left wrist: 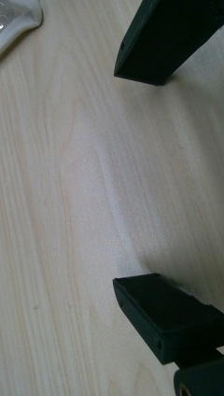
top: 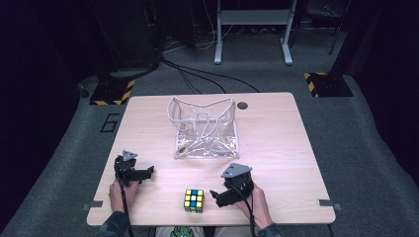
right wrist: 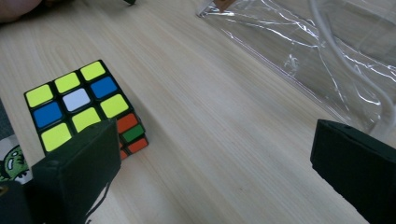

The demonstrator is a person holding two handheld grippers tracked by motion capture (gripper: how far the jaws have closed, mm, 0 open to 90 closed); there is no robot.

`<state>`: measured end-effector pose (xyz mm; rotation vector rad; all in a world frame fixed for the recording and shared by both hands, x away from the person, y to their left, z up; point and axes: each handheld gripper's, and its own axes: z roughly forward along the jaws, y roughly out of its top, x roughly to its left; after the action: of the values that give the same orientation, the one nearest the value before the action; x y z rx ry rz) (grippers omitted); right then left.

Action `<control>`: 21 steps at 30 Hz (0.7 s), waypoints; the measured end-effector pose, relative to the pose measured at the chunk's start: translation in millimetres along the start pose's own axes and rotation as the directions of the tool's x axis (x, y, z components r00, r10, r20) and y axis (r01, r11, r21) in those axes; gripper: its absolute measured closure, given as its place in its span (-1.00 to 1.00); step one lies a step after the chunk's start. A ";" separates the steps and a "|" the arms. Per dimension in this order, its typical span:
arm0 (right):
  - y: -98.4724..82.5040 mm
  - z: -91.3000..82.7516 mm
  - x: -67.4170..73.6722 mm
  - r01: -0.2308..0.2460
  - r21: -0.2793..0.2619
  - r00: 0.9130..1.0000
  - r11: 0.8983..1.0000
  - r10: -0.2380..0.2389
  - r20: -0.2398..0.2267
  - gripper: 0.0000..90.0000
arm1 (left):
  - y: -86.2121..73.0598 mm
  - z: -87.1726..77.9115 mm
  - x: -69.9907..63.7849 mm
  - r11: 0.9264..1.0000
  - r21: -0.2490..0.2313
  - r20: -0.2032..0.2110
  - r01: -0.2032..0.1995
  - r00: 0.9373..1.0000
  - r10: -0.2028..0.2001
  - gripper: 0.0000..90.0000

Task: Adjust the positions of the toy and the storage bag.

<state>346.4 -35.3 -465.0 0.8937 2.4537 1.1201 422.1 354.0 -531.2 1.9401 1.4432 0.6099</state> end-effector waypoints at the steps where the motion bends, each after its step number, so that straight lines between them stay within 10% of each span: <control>1: 1.7 1.3 1.9 0.007 0.002 1.000 1.000 -0.007 -0.004 -0.98 | 0.0 0.0 0.1 1.000 0.000 0.000 0.000 1.000 0.000 -0.96; 21: 21.6 19.5 33.3 0.097 0.009 0.980 0.995 -0.094 -0.174 -1.00 | 0.2 0.2 0.1 1.000 -0.001 0.000 -0.002 1.000 0.002 -0.96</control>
<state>339.6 8.3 -461.8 0.7005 2.6188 1.1897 422.5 354.0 -531.3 1.9410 1.4411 0.6107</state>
